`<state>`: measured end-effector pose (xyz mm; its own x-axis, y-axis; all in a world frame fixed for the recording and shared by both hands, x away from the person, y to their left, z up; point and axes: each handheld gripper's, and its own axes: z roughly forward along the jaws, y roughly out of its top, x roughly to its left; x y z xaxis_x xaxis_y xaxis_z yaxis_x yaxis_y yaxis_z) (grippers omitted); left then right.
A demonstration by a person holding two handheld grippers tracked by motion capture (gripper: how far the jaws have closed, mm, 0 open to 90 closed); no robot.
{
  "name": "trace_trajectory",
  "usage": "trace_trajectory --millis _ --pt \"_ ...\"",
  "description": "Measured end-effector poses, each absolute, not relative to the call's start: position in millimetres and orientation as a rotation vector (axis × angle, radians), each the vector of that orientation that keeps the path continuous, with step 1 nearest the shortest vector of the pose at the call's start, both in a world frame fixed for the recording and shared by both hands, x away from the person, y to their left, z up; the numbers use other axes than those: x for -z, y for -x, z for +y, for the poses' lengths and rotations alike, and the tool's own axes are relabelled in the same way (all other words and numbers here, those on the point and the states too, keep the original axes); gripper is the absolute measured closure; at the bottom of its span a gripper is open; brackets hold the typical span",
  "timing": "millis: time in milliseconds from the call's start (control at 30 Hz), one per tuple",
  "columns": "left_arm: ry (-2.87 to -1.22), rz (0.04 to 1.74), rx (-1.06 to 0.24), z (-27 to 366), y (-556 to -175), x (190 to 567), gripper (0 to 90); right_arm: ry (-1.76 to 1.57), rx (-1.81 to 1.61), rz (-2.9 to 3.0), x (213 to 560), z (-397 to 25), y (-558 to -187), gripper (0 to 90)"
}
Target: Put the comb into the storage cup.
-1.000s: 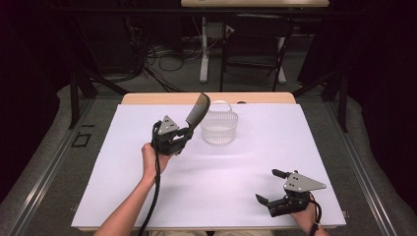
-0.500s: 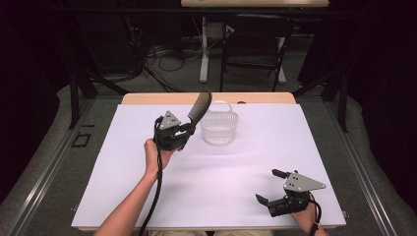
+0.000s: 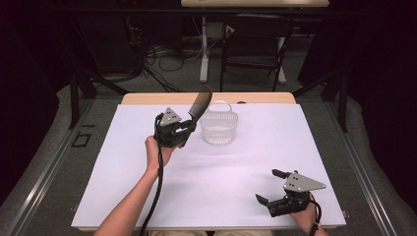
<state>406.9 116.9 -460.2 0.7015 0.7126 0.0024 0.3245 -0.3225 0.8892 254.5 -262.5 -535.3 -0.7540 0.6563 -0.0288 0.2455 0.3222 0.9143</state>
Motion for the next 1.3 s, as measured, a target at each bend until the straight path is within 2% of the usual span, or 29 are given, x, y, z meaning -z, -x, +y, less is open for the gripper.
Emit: trace_trajectory --millis 1300 --pt "-1.887 0.777 -0.496 103.0 -419.4 445.5 72.0 -0.809 -1.412 2.198 535.7 -262.8 -254.5 0.0"
